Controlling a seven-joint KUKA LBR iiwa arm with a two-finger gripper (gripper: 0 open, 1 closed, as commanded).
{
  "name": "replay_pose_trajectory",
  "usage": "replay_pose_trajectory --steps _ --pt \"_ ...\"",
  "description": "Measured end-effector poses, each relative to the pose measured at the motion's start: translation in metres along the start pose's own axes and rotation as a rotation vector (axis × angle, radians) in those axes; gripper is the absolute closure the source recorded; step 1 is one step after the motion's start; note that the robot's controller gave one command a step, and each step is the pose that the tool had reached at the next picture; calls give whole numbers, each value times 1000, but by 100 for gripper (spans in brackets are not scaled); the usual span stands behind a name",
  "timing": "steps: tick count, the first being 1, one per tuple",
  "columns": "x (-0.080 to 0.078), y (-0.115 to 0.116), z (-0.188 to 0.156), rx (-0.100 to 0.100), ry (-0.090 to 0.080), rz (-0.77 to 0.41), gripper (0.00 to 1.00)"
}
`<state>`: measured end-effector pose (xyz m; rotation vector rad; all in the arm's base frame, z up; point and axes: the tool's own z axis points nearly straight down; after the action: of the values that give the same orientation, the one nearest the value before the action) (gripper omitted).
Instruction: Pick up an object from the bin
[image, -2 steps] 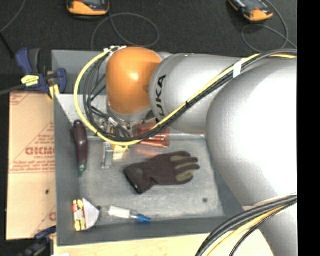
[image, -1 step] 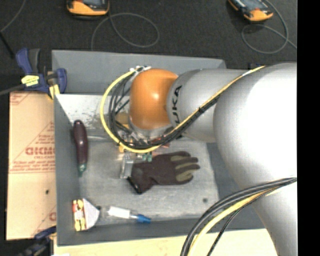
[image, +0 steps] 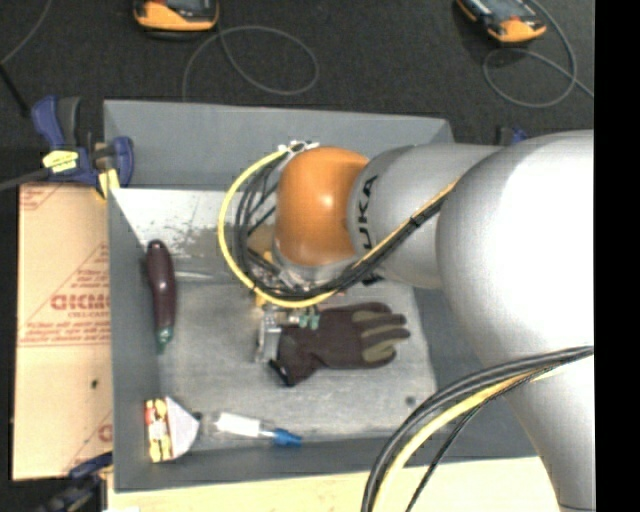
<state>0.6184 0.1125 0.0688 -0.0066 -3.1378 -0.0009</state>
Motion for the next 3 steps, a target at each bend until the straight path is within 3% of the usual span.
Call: replay_pose_trajectory --steps 1,2,3 --pt "30 -27 -24 -5 -8 139 0" --pt "54 -42 -14 -1 -7 34 0" --pt "40 -55 -3 -10 -12 338 100"
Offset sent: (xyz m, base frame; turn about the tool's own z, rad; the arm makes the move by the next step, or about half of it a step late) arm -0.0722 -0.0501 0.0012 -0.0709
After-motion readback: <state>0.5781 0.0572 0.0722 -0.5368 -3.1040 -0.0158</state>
